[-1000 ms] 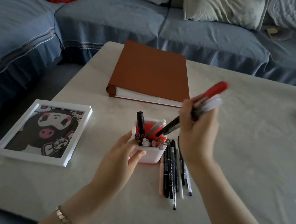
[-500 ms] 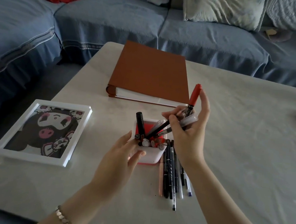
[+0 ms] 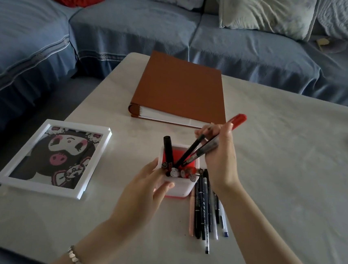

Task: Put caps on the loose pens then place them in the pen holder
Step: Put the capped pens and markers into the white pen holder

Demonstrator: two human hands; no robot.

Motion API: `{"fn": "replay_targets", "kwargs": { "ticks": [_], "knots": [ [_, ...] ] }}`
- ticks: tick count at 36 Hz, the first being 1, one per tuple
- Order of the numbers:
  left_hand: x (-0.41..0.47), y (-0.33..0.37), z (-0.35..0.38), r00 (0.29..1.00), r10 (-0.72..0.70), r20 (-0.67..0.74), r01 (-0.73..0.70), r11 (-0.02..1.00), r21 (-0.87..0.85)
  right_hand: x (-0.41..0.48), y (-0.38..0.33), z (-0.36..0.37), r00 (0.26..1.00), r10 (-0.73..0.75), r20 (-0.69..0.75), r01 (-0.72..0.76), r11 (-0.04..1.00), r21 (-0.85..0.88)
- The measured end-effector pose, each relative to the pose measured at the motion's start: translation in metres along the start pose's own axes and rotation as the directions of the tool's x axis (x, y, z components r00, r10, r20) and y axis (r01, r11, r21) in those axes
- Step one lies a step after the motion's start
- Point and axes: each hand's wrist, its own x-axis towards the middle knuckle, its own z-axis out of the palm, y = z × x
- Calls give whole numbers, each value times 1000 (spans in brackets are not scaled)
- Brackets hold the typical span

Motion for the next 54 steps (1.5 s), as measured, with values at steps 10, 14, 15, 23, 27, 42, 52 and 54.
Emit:
{"fn": "replay_targets", "kwargs": {
  "ticks": [10,14,15,23,27,42,52,54],
  "knots": [
    [0,0,1,1000,-10,-4,10,1000,1,-7,-18,-12,993,56,-104,-36,982,184],
    [0,-2,1,1000,-27,11,27,1000,10,-13,-17,-7,980,-186,-77,177,978,-111],
    [0,-3,0,999,-28,25,28,1000,6,-14,-15,-7,971,-233,-56,221,962,-161],
    [-1,-3,-6,1000,-23,17,25,996,-85,-15,-4,-15,959,-275,66,276,853,-442],
    [2,-8,-8,1000,-15,-11,13,992,-122,-24,6,-16,956,-218,195,292,692,-660],
    [6,-3,-19,994,91,-54,-96,990,-106,-31,16,-33,866,318,386,-28,801,-598],
    [24,48,-22,960,276,-41,-278,934,-223,-42,-23,-72,988,-32,152,106,855,-508],
    [26,52,-8,981,192,-33,-194,950,-245,-44,-24,-92,995,-61,83,96,842,-531]
  ]
}}
